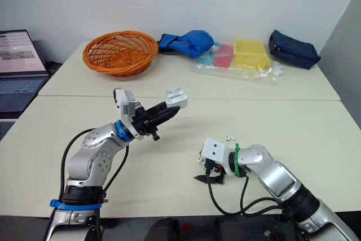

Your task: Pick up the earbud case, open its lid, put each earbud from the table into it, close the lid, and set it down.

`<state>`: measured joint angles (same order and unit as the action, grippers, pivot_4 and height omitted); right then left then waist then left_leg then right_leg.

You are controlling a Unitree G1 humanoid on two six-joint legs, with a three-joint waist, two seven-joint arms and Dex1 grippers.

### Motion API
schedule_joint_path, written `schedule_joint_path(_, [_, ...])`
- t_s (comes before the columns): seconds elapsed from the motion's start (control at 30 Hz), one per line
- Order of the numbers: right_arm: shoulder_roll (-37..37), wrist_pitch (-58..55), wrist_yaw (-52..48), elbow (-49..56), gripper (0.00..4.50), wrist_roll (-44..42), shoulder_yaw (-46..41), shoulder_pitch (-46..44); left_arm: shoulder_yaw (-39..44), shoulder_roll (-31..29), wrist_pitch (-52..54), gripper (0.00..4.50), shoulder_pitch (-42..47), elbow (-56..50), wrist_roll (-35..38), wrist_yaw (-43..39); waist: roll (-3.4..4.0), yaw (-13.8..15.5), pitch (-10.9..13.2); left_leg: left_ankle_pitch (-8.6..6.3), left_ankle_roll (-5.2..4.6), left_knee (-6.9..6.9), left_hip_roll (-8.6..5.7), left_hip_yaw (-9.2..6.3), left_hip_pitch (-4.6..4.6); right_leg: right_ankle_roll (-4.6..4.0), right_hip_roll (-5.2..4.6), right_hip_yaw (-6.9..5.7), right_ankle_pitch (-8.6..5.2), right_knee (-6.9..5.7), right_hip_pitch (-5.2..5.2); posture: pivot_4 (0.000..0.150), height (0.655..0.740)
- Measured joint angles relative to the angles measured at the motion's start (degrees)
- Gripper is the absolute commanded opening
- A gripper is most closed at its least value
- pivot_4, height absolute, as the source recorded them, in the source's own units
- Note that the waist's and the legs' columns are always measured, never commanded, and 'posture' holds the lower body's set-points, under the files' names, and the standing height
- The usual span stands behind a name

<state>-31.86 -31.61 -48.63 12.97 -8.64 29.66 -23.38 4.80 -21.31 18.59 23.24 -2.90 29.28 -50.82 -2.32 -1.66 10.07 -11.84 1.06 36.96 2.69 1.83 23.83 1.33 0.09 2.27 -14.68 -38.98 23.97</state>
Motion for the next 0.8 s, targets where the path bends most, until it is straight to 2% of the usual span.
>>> schedule_joint_path(0.23, [1.60,1.40,-0.19,-2.82,0.64,0.41,-1.00,-0.57,0.00,-0.03,0.21,0.76,0.19,0.00,0.01,0.21,0.00,0.01,0.00,0.01,0.00,0.03,-0.01,0.00,0.00,-0.02,0.00,0.04,0.04,0.01,-0.01,0.150,0.7400])
schedule_joint_path(0.27, [1.60,1.37,-0.19,-2.94,0.41,0.48,-1.21,-0.58,0.00,-0.03,0.21,0.76,0.38,0.01,0.01,0.21,0.00,0.02,0.00,0.01,0.00,0.03,-0.02,0.01,0.00,-0.02,-0.01,0.03,0.04,0.01,-0.01,0.150,0.7400])
schedule_joint_path(0.47, [-1.79,-0.45,-1.44,-1.98,0.41,0.29,-4.49,-0.37,-0.02,0.18,0.03,0.76,1.26,0.23,0.01,0.16,0.00,0.18,0.00,0.00,0.00,0.01,-0.04,0.02,0.08,0.02,-0.07,0.04,0.05,0.06,0.03,0.150,0.7400])
schedule_joint_path(0.63, [-17.57,-0.08,-7.09,1.87,0.41,-1.73,-15.35,6.60,0.00,0.37,-0.46,0.76,1.77,1.06,-0.01,0.04,0.01,0.80,0.01,-0.02,0.02,-0.06,-0.11,0.07,0.20,0.13,-0.20,0.02,-0.03,0.23,0.07,0.150,0.7400])
schedule_joint_path(0.8, [-30.65,4.22,-14.32,-0.17,0.41,-2.09,-24.01,13.93,-0.41,1.32,-1.61,0.76,1.78,1.65,-0.08,-0.06,0.00,0.56,0.02,-0.03,0.02,-0.10,-0.08,0.12,0.16,0.11,-0.08,0.02,-0.04,0.25,0.06,0.150,0.7400])
